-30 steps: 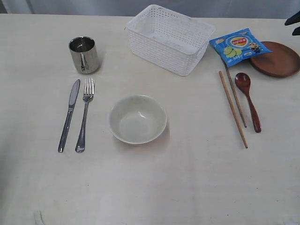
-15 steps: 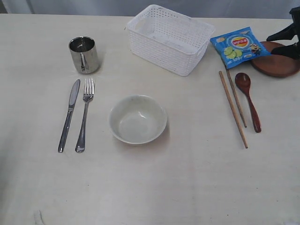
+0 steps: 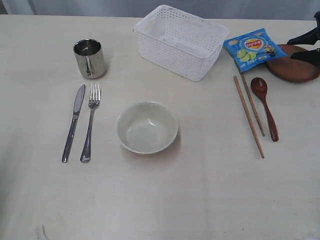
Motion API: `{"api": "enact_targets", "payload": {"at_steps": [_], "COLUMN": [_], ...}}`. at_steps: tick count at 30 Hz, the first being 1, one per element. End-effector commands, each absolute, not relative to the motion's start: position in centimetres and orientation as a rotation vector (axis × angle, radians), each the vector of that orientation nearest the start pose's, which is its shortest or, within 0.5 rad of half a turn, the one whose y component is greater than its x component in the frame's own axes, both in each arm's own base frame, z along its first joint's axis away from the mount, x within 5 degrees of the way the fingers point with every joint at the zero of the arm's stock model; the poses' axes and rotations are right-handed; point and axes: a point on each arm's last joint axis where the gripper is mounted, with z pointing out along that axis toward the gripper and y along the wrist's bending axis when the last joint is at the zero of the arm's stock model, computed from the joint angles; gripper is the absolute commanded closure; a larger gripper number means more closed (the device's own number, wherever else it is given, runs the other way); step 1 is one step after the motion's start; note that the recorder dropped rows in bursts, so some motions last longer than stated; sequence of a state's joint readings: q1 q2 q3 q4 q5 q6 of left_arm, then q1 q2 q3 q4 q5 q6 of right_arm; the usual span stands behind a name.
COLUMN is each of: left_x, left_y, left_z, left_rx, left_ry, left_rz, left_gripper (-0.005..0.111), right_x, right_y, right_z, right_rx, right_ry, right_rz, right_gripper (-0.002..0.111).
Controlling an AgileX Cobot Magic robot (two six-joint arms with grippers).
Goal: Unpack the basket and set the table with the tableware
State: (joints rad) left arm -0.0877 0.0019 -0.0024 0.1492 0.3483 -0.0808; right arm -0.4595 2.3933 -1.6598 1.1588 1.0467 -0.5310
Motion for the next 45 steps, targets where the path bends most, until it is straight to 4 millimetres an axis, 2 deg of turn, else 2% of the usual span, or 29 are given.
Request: {"api": "enact_targets", "payload": {"at_steps": [1,6,12,14,18,19,25,31,34,37,40,45], "left_x": [5.4,5.4,5.4,5.4,5.4,5.4,5.4,5.4,5.4,5.4,5.4,5.4], "left_y": [0.0,0.0,0.0,0.0,0.0,0.0,0.0,0.0,0.0,0.0,0.0,0.0], "left_z": [18.2,18.2,18.2,18.2,18.2,18.2,18.2,18.2,18.2,18.2,18.2,18.2], "left_rx": [0.105,0.105,0.105,0.105,0.105,0.105,0.105,0.105,0.105,0.105,0.105,0.105], "left_ry": [1.824,1.824,1.824,1.824,1.824,1.824,1.824,1.824,1.824,1.824,1.824,1.824], "left_rz": [0.025,0.025,0.025,0.025,0.025,0.025,0.025,0.025,0.025,0.025,0.025,0.025], "left_gripper": [0.107,0.107,0.107,0.107,0.107,0.107,0.107,0.107,0.107,0.107,0.107,0.107], "right_x": [44.8,45.0,45.6,45.6,45.7,45.7,45.7,45.8,45.4,44.8,44.0,42.5], "right_y": [-14.3,-13.5,-12.6,-12.6,-12.5,-12.5,-12.5,-12.6,-13.1,-13.9,-15.3,-17.4], "right_z": [9.9,8.6,8.0,8.1,8.3,8.4,9.4,13.6,15.9,17.2,17.7,16.2], "right_rx": [0.733,0.718,0.706,0.707,0.696,0.687,0.66,0.596,0.563,0.595,0.645,0.782], "right_ry": [2.379,2.373,2.294,2.292,2.271,2.266,2.238,2.148,2.123,2.134,2.178,2.278], "right_rz": [1.227,1.273,1.356,1.358,1.393,1.402,1.425,1.444,1.427,1.407,1.362,1.278], "right_gripper": [0.066,0.066,0.068,0.076,0.105,0.109,0.109,0.109,0.109,0.109,0.109,0.109]}}
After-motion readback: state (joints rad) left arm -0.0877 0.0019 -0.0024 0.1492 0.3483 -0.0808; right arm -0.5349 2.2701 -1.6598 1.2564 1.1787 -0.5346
